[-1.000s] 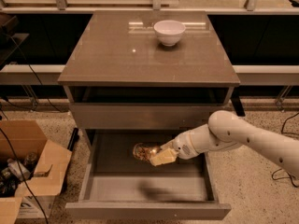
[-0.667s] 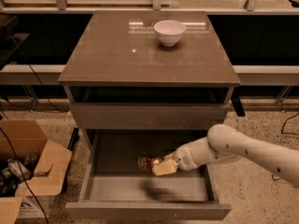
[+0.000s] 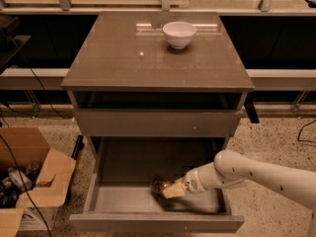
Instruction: Place orange can into middle drawer
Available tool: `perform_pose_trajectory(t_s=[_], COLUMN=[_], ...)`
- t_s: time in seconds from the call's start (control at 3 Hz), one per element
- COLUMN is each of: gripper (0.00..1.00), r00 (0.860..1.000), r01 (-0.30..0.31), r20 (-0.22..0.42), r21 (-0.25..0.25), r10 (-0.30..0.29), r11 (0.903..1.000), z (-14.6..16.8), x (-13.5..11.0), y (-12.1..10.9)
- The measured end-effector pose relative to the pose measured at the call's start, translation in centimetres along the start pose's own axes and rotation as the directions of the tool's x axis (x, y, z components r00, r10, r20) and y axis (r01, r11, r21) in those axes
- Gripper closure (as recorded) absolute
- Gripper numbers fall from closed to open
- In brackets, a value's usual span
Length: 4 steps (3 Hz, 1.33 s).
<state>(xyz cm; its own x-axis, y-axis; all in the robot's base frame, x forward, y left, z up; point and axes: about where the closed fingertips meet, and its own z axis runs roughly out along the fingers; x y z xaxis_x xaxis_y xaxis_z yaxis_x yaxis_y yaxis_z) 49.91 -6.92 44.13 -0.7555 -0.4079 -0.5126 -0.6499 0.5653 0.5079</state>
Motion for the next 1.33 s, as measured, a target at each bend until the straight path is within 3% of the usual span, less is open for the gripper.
perform_pose_trajectory(t_s=[0.33,0.67,1.0,1.33], gripper=[0.5,0.27,0.04,0.0], r00=[0.999,0.998,0.998,0.998], r01=[-0.05,-0.056,-0.055,-0.055], r20=[-0.01,-0.017,-0.018,-0.019], r21=[0.025,0.053,0.049,0.048], r10=[0.05,0.057,0.056,0.056], r11=[0.9985,0.997,0.9972,0.9973], z=[1.9,3.1,3.2,3.3], x=[1.8,2.0,2.0,2.0], y=[-1.7,-3.1,-3.0,-2.9])
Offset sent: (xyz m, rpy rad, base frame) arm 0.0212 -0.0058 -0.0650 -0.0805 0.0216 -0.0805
